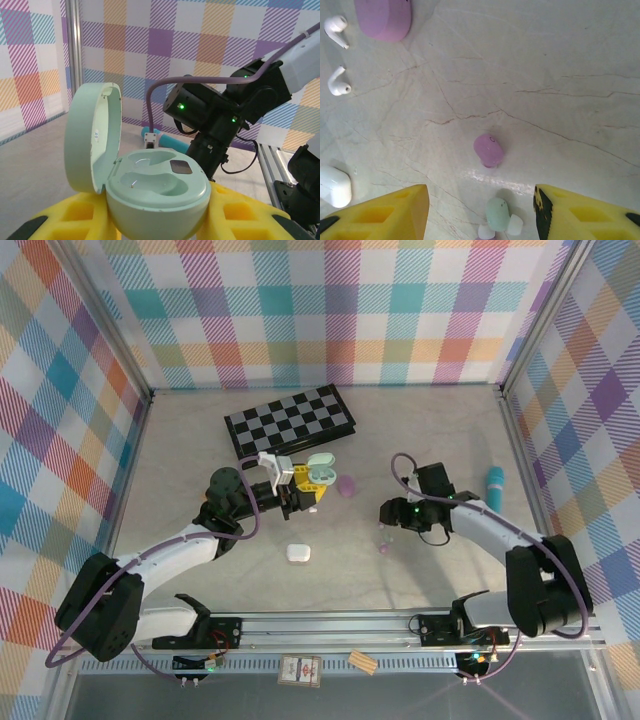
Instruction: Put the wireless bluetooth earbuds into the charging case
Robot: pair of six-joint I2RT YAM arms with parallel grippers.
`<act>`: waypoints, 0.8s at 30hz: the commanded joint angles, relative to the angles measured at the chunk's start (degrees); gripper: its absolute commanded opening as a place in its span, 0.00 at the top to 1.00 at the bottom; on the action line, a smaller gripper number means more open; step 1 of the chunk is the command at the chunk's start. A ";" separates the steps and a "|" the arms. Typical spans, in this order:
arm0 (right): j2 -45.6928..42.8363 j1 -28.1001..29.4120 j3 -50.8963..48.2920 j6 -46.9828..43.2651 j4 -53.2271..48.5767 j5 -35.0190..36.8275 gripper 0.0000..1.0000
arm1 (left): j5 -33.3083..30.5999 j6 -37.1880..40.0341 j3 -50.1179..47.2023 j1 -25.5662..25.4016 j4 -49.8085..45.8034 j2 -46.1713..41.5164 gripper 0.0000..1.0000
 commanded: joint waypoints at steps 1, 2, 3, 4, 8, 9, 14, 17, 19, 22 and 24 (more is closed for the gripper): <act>0.74 3.93 3.81 -3.94 -6.44 3.60 0.42 | -0.37 0.59 -1.38 0.53 2.63 -0.53 0.68; 0.98 5.26 4.73 -3.85 -8.41 6.21 0.42 | -0.63 0.75 -1.62 0.57 2.64 -0.70 0.68; 1.48 6.74 5.85 -3.27 -10.66 9.52 0.43 | -0.86 0.70 -1.92 0.74 2.60 -0.94 0.68; 1.85 7.83 6.79 -2.60 -12.61 12.42 0.43 | -0.98 0.61 -2.32 1.07 2.60 -1.23 0.68; 3.80 12.95 9.97 -1.34 -18.76 24.06 0.44 | -1.13 0.23 -4.14 4.07 2.59 -2.83 0.68; 4.36 14.33 10.54 -1.15 -19.84 26.52 0.44 | -1.24 0.23 -4.76 5.12 2.64 -3.32 0.68; 7.32 19.63 13.00 0.54 -22.53 34.17 0.47 | -1.06 -0.12 -6.67 10.47 2.00 -5.97 0.68; 10.51 21.77 14.99 1.65 -24.77 37.25 0.47 | -1.41 -0.23 -7.68 13.32 1.54 -7.22 0.68; 13.44 23.39 16.71 2.55 -26.31 39.60 0.48 | -1.85 -0.36 -8.39 14.92 1.34 -8.13 0.68; 17.21 25.76 19.37 3.90 -28.63 42.86 0.51 | -2.79 -0.27 -8.55 16.11 0.48 -9.67 0.68; 19.49 26.91 20.84 4.54 -29.65 44.02 0.51 | -3.07 -0.27 -8.67 16.43 0.06 -10.41 0.68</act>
